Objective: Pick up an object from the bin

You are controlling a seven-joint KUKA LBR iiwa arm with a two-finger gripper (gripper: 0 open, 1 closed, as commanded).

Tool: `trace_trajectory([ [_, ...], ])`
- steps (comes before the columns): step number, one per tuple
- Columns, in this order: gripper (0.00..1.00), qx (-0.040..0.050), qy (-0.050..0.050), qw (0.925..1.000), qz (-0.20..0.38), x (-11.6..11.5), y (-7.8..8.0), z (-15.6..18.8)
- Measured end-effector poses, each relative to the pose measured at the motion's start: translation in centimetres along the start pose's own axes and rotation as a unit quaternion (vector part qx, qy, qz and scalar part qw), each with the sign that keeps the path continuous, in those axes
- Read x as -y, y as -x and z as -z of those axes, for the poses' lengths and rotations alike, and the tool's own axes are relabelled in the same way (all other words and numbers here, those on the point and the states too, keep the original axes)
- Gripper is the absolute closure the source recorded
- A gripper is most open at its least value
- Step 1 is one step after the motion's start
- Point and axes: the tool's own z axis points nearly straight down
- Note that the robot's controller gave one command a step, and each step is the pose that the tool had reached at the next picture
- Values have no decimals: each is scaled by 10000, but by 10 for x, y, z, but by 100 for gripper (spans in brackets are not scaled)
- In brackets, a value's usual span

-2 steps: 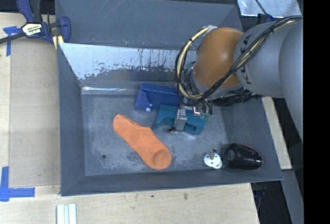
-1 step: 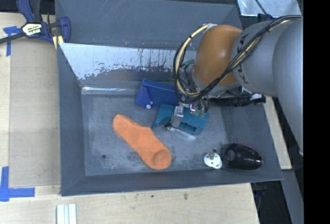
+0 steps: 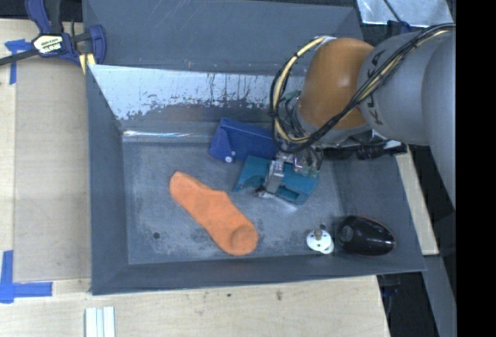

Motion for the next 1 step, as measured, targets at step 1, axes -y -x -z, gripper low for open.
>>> trace_trajectory([
  [1,100,56,-19,9999,-130,-13,1,6],
])
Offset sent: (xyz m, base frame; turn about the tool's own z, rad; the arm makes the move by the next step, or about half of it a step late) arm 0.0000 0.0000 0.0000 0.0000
